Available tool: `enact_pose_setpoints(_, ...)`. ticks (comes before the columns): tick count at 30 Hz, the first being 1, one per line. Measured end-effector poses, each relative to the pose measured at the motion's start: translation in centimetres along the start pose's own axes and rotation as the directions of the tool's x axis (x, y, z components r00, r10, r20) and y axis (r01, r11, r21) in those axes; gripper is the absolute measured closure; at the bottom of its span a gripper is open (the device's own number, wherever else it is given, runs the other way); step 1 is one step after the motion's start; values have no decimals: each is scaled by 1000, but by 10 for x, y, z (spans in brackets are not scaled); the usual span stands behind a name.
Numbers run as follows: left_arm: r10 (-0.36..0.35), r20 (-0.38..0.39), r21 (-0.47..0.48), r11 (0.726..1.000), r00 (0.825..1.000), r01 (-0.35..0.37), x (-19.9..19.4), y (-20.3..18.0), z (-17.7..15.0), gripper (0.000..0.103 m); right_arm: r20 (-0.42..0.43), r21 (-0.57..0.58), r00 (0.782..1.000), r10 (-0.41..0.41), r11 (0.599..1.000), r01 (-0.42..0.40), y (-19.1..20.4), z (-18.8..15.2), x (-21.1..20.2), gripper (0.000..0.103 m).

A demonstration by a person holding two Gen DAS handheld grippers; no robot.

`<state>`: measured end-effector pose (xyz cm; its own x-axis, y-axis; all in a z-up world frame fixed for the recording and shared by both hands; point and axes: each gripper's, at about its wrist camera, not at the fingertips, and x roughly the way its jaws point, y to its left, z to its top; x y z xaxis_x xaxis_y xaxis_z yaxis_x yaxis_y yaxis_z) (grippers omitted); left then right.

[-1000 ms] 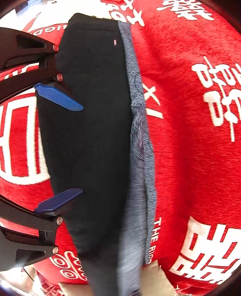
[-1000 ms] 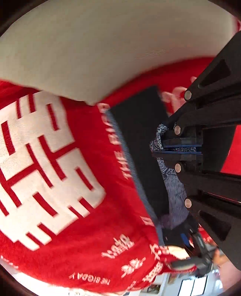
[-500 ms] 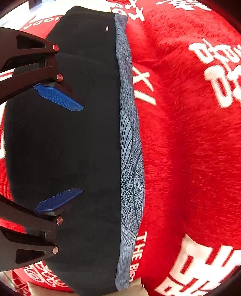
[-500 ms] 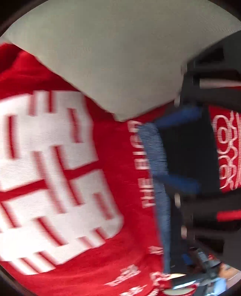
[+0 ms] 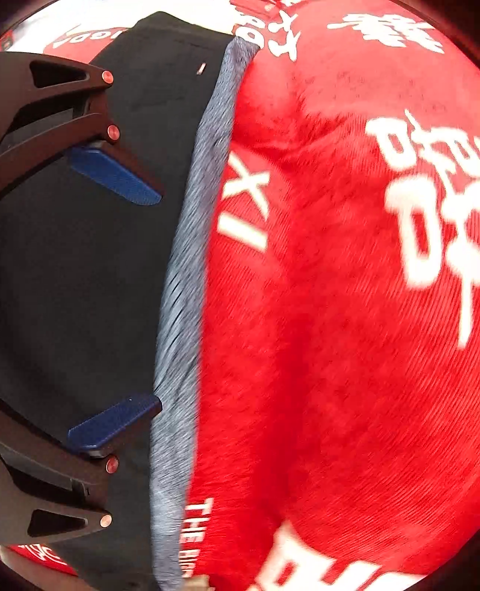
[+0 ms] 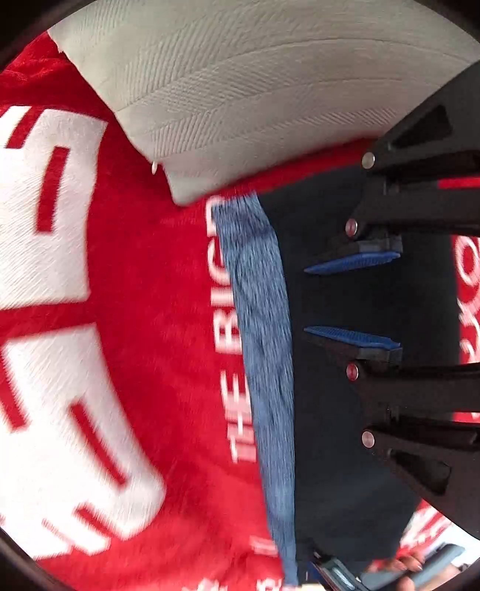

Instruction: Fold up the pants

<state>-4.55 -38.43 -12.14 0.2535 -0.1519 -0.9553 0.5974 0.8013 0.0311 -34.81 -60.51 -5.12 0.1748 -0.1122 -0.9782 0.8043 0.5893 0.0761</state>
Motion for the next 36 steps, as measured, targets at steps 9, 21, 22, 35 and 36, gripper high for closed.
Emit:
enact_pose_setpoints(9, 88, -96, -70, 993, 991, -95, 55, 21, 26, 0, -15, -112, 1000, -7, 994, 5, 40, -7, 27, 54)
enact_pose_setpoints(21, 107, -45, -73, 991, 993, -110, -6, 127, -25, 0, -67, -106, 998, -5, 994, -2, 63, -55, -27, 49)
enact_pose_setpoints(22, 118, -51, -84, 989, 992, -122, -5, 142, -30, 0, -72, -115, 997, 3, 993, -12, 74, -61, -28, 49)
enact_pose_setpoints(35, 254, -109, -80, 961, 961, -263, 30, 311, -68, 0, -78, -257, 993, 85, 961, -102, 276, -117, -3, 41)
enact_pose_setpoints(36, 212, -120, -94, 970, 970, -223, 37, 320, -73, 0, -99, -272, 993, 62, 958, -87, 285, -122, 7, 39)
